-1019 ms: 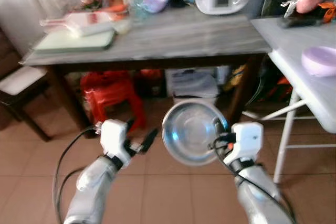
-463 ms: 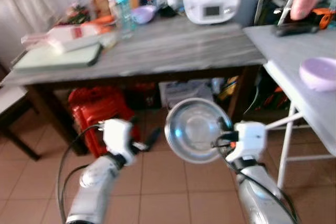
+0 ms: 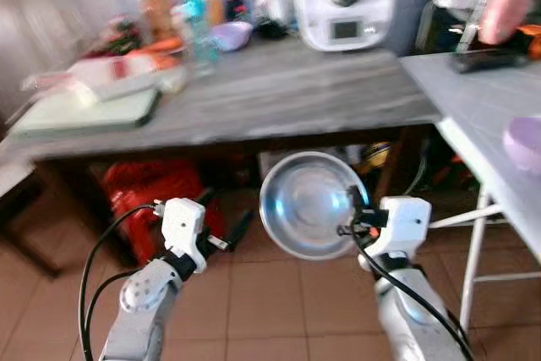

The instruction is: Setting the table

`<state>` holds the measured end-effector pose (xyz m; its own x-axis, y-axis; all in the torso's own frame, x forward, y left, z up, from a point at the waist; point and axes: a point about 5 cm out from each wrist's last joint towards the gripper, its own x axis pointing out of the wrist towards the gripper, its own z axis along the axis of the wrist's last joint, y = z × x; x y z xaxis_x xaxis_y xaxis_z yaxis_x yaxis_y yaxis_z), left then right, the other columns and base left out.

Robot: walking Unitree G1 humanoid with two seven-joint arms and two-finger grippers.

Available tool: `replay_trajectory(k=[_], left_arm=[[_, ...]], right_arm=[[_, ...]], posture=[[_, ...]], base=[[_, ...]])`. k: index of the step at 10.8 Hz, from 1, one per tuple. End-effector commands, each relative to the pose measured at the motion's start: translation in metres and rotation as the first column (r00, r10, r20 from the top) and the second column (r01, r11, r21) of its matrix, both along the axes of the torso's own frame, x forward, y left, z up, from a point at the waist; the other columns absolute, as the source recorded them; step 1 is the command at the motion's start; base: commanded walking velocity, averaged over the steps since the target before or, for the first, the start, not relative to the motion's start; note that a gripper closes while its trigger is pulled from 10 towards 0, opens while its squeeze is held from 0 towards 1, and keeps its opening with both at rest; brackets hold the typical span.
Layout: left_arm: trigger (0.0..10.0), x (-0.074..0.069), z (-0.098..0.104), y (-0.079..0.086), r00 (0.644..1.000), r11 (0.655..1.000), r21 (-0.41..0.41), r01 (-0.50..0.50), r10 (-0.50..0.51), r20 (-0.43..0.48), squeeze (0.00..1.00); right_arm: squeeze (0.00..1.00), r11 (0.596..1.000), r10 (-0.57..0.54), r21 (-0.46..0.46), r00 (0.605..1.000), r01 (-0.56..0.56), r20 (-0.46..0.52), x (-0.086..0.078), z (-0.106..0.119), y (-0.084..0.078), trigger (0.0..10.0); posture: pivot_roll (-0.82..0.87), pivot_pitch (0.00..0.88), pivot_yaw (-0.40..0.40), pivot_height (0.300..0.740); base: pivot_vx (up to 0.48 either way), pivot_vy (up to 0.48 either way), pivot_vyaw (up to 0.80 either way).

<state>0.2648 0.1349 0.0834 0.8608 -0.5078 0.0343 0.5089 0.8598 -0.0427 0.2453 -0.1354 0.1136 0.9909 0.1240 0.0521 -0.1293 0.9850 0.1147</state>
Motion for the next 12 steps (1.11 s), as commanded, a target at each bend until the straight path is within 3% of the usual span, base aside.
replay_trajectory(k=[1,12], left_arm=[[10.0,0.002,-0.002,0.001,1.0,1.0,0.013,-0.019,0.02,-0.004,0.0],[10.0,0.014,-0.002,0.0,0.998,0.998,0.007,-0.062,0.062,-0.003,0.0]], right_arm=[[0.0,1.0,-0.011,-0.005,1.0,0.011,0.023,0.002,0.006,-0.003,10.0],[0.0,0.997,-0.068,-0.04,0.994,0.072,0.083,0.012,0.018,-0.016,10.0]], posture=[[0.01,0.0,0.092,0.74],[0.0,0.0,0.082,0.74]], base=[[0.364,0.0,0.0],[0.358,0.0,0.04]])
